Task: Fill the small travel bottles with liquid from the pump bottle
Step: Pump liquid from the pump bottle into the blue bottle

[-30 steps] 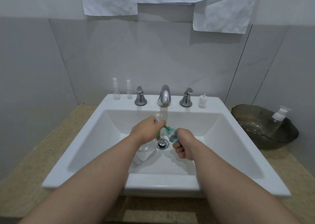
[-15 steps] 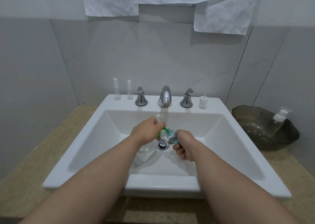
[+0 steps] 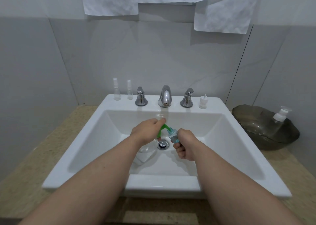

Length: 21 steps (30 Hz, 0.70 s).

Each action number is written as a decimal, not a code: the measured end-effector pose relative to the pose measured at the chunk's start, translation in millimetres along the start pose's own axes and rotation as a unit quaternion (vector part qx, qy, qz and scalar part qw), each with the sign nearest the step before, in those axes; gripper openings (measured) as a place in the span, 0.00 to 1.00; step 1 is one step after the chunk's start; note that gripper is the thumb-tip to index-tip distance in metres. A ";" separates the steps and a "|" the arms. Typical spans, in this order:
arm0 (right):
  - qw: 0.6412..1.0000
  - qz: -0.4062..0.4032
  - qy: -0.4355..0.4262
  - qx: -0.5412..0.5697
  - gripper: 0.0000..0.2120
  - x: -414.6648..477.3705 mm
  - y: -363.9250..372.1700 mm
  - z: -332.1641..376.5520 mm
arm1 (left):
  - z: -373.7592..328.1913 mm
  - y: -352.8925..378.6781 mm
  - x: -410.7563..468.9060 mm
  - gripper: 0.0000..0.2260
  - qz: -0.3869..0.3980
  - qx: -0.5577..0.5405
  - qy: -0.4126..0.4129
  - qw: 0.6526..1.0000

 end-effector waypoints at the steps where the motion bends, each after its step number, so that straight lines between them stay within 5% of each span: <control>1: 1.000 -0.001 0.000 0.002 0.13 0.5 -0.2 -0.3 | -0.4 0.6 0.5 0.25 0.000 -0.001 0.004 1.000; 14: 1.000 -0.009 0.001 0.001 0.13 -0.4 -0.7 0.7 | -0.1 -0.2 -2.1 0.30 0.012 -0.018 0.005 1.000; 21: 1.000 -0.002 0.003 -0.006 0.12 -1.6 -0.7 0.4 | 0.2 2.7 1.6 0.25 0.036 -0.051 0.000 0.998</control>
Point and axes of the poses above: each hand's wrist, its own x-axis towards the middle knuckle, its own y-axis out of the palm, z = x × y, the point moved 5 cm from there along x, towards the middle knuckle, and after that the axes turned 2 degrees about z, right-handed, at the moved point
